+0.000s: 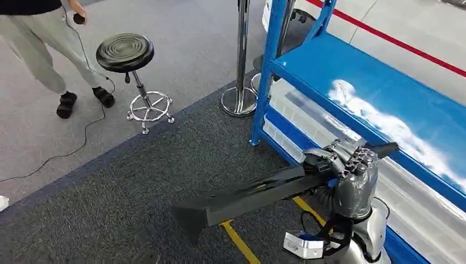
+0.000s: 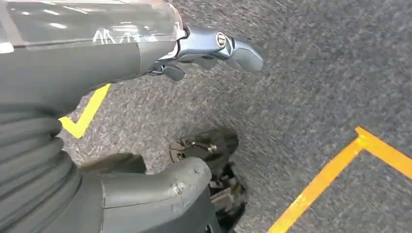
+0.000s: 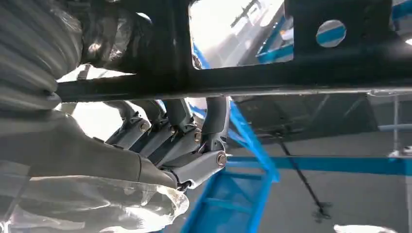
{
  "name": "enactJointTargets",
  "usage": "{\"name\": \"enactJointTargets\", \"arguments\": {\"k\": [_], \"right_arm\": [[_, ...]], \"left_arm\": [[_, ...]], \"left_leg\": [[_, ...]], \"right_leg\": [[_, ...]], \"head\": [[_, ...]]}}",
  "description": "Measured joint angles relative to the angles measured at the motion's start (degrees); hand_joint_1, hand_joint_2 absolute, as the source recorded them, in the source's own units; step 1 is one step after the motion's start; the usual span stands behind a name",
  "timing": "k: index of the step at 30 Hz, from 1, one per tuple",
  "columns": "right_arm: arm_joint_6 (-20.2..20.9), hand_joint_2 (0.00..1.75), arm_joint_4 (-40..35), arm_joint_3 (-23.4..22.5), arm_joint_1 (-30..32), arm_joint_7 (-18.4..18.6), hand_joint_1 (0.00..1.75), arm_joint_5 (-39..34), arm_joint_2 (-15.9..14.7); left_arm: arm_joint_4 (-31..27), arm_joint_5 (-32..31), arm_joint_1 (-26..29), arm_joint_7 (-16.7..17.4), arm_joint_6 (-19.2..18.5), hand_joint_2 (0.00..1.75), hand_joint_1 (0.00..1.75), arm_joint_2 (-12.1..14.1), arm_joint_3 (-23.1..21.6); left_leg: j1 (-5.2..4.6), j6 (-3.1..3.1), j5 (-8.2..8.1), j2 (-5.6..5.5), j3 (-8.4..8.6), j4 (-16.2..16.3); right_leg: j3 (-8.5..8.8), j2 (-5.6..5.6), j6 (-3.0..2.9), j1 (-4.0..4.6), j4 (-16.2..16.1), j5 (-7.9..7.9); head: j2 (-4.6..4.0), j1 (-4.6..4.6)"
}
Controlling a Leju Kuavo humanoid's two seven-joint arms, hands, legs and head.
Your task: Take the parts from the cabinet and place them on the table.
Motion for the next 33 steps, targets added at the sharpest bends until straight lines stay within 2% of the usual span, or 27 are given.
{"name": "enactJointTargets", "arguments": {"k": [1,2,4,5,6,7,8,9,10,11,14,15,16,17,18,19,20,21,22,24,25,26,27,30,31,32,33], "right_arm": [[0.0,1.75,0.0,0.0,-0.3,0.2,1.75,0.2,-0.6],[-0.4,1.75,-0.1,0.1,-0.6,0.2,1.75,0.3,-0.8],[-0.5,1.75,-0.1,0.3,-1.4,0.7,1.75,1.0,-1.9],[-0.5,1.75,-0.1,0.4,-1.9,1.3,1.75,1.2,-2.5],[-0.4,1.75,-0.1,0.5,-2.5,1.9,1.75,1.7,-2.9],[-0.3,1.75,-0.1,0.5,-3.3,2.4,1.75,2.2,-3.2],[-0.2,1.75,-0.1,0.7,-4.1,2.9,1.75,2.7,-3.4],[-0.2,1.75,-0.1,0.8,-4.8,3.2,1.75,3.3,-3.6],[-0.2,1.75,-0.1,1.0,-5.5,3.5,1.75,4.0,-3.8],[-0.3,1.75,-0.1,1.3,-5.8,3.8,1.75,4.7,-3.9],[-0.6,1.75,0.0,2.5,-6.8,4.6,1.75,6.0,-4.0],[-0.6,1.75,0.0,3.2,-7.0,4.9,1.75,6.1,-4.0],[-0.6,1.75,0.0,3.6,-7.3,5.0,1.75,6.1,-4.0],[-0.7,1.75,0.1,3.9,-7.4,5.3,1.75,6.0,-4.0],[-0.7,1.75,0.2,4.1,-7.5,5.3,1.75,5.9,-4.1],[-0.7,1.75,0.3,4.4,-7.6,5.3,1.75,5.6,-4.1],[-0.8,1.75,0.5,5.0,-7.6,5.2,1.75,5.0,-4.1],[-0.8,1.75,0.8,5.5,-7.6,4.9,1.75,4.6,-4.0],[-0.8,1.75,1.2,6.5,-7.6,4.3,1.75,4.2,-3.9],[-0.7,1.75,1.8,7.7,-7.6,2.8,1.75,2.1,-3.5],[-0.7,1.75,2.2,8.4,-7.7,2.4,1.75,0.6,-3.3],[-0.7,1.75,2.6,9.2,-7.9,2.1,1.75,-0.6,-3.1],[-0.7,1.75,3.1,9.8,-8.1,1.8,1.75,-1.2,-3.1],[-0.1,1.75,4.4,11.9,-9.0,0.9,1.75,-5.2,-2.3],[-0.1,1.75,4.7,12.4,-9.3,0.7,1.75,-5.8,-2.1],[-0.1,1.75,4.9,12.8,-9.5,0.7,1.75,-6.2,-2.1],[-0.1,1.75,5.0,13.0,-9.6,0.6,1.75,-6.4,-1.9]], "left_arm": [[0.0,0.0,0.0,0.0,0.0,1.75,0.00,-0.1,-0.1],[0.0,0.0,-0.1,0.0,0.0,1.75,0.00,-0.2,-0.2],[0.0,0.0,-0.3,0.0,-0.2,1.75,0.00,-0.3,-0.5],[0.0,0.0,-0.3,0.0,-0.4,1.75,0.00,-0.4,-0.5],[0.0,0.0,-0.4,0.0,-0.5,1.75,0.00,-0.5,-0.6],[0.0,0.0,-0.4,0.0,-0.5,1.75,0.00,-0.5,-0.7],[0.0,0.0,-0.5,0.0,-0.5,1.75,0.00,-0.7,-0.8],[0.0,-0.1,-0.7,0.1,-0.5,1.75,0.00,-0.8,-0.9],[0.0,-0.1,-0.8,0.1,-0.6,1.75,0.00,-0.9,-0.9],[0.0,0.0,-1.1,0.1,-0.7,1.75,0.00,-1.1,-1.0],[0.0,0.7,-1.0,0.1,-0.5,1.75,0.00,-1.1,-0.9],[0.0,1.1,-0.9,0.1,-0.3,1.75,0.00,-1.0,-0.9],[0.0,1.2,-0.8,0.1,-0.3,1.75,0.00,-1.0,-0.9],[0.0,1.6,-0.8,0.0,-0.2,1.75,0.00,-1.0,-0.9],[0.0,1.8,-1.0,-0.1,-0.1,1.75,0.00,-1.0,-0.9],[0.0,2.3,-1.1,-0.3,0.0,1.75,0.00,-1.0,-0.8],[0.0,2.8,-1.1,-0.6,0.1,1.75,0.00,-1.0,-0.7],[0.0,3.0,-1.0,-0.8,0.2,1.75,0.00,-1.0,-0.6],[0.0,3.4,-0.9,-0.9,0.2,1.75,0.00,-1.0,-0.5],[0.0,3.5,-0.9,-1.0,0.3,1.75,0.00,-1.0,-0.3],[0.0,3.5,-1.0,-1.1,0.4,1.75,0.00,-0.9,-0.3],[0.0,3.5,-1.2,-1.1,0.4,1.75,0.00,-0.9,-0.3],[0.0,3.5,-1.4,-1.1,0.5,1.75,0.00,-0.9,-0.3],[0.0,4.0,-1.2,-1.1,0.7,1.75,0.00,-0.7,-0.1],[0.0,4.0,-1.0,-1.1,0.7,1.75,0.00,-0.7,0.0],[0.0,4.0,-1.1,-1.1,0.8,1.75,0.00,-0.7,0.1],[0.0,4.1,-1.4,-1.1,0.8,1.75,0.00,-0.7,0.1]], "left_leg": [[-0.11,0.23,0.18,-0.57,0.07,-0.2],[-0.13,0.47,0.30,-1.04,-0.02,-0.2],[-0.37,0.70,0.27,-2.47,-0.04,-0.2],[-0.52,0.80,0.21,-3.18,-0.05,-0.1],[-0.61,0.85,0.16,-4.03,0.01,0.0],[-0.64,0.85,0.06,-4.87,0.13,0.2],[-0.64,0.77,-0.11,-5.78,0.24,0.4],[-0.63,0.62,-0.32,-6.48,0.28,0.8],[-0.41,0.46,-0.57,-7.16,-0.08,1.1],[-0.83,0.15,-0.77,-7.83,-0.62,1.9],[-0.05,-0.97,-0.47,-9.59,-1.32,1.5],[-0.36,-1.34,-0.62,-10.08,-1.48,1.6],[-0.61,-1.58,-1.36,-6.56,-1.80,3.0],[-0.42,-1.90,-3.07,-4.01,-3.26,5.8],[-0.24,-2.20,-5.03,-2.68,-5.38,9.9],[0.02,-2.40,-6.97,-2.15,-7.88,14.7],[0.20,-2.59,-8.10,-1.98,-10.04,18.6],[0.28,-2.67,-8.07,-1.93,-10.82,19.9],[0.33,-2.77,-6.24,-1.85,-10.33,18.4],[0.31,-2.54,-1.51,-1.33,-6.19,10.1],[0.02,-1.98,1.13,1.01,-2.71,3.5],[-0.87,-1.58,-0.13,3.24,-1.79,1.7],[-0.91,-1.17,0.21,2.19,-1.93,1.7],[-1.01,-0.47,0.41,0.45,-2.08,1.0],[-0.33,-0.04,0.89,-0.17,-1.41,0.3],[-0.28,0.19,1.00,-0.84,-1.33,0.0],[-0.32,0.46,1.09,-1.26,-1.39,0.0]], "right_leg": [[-0.41,3.23,0.10,-0.21,1.6,-1.22],[-2.02,5.34,0.00,-0.25,5.0,-3.34],[-6.88,6.77,0.06,-0.13,14.6,-7.54],[-8.73,6.91,0.07,-0.12,17.8,-8.07],[-9.33,6.92,0.01,-0.12,18.1,-7.00],[-8.59,6.96,-0.11,-0.13,15.7,-4.53],[-6.61,7.27,-0.28,-0.15,10.8,-1.15],[-4.77,8.26,-0.43,-0.22,6.2,1.55],[-3.56,11.22,-0.75,-0.30,2.7,2.34],[-3.05,12.17,-0.80,-0.55,1.5,1.93],[-3.16,10.58,-1.01,0.05,1.5,1.39],[-2.82,9.85,-1.47,-0.69,1.0,1.57],[-2.28,8.84,-1.74,-0.55,0.6,1.60],[-2.03,8.16,-2.17,-0.49,0.5,1.47],[-1.93,7.28,-2.41,-0.30,0.5,1.33],[-1.86,6.35,-2.62,-0.16,0.6,1.15],[-1.86,5.48,-2.65,-0.09,0.7,0.98],[-1.83,4.94,-2.64,-0.06,0.7,0.88],[-1.67,4.05,-2.57,-0.05,0.8,0.67],[-1.19,2.80,-2.41,-0.05,0.8,0.29],[-0.70,2.09,-2.18,0.01,0.8,-0.02],[-0.59,1.53,-1.85,0.44,0.8,-0.28],[-0.61,1.29,-1.53,0.36,0.7,-0.20],[-0.03,-0.47,-0.82,0.61,0.2,-0.35],[0.05,1.59,-0.44,0.18,0.8,-1.18],[-0.94,4.73,-0.43,0.14,2.8,-2.54],[-2.82,6.05,-0.58,0.21,6.5,-4.62]], "head": [[0.00,0.15],[0.00,0.15],[0.00,0.22],[0.00,0.17],[0.00,0.20],[0.00,0.20],[0.00,0.17],[0.00,0.22],[0.00,0.22],[0.00,0.15],[0.00,0.22],[0.00,0.19],[0.00,0.19],[0.00,-0.11],[0.00,-0.07],[0.00,-0.09],[0.00,-0.07],[0.00,-0.09],[0.00,-0.09],[0.00,-0.11],[0.00,-0.09],[0.00,-0.09],[0.00,-0.07],[0.00,-0.09],[0.00,-0.05],[0.00,-0.05],[0.00,0.02]]}}
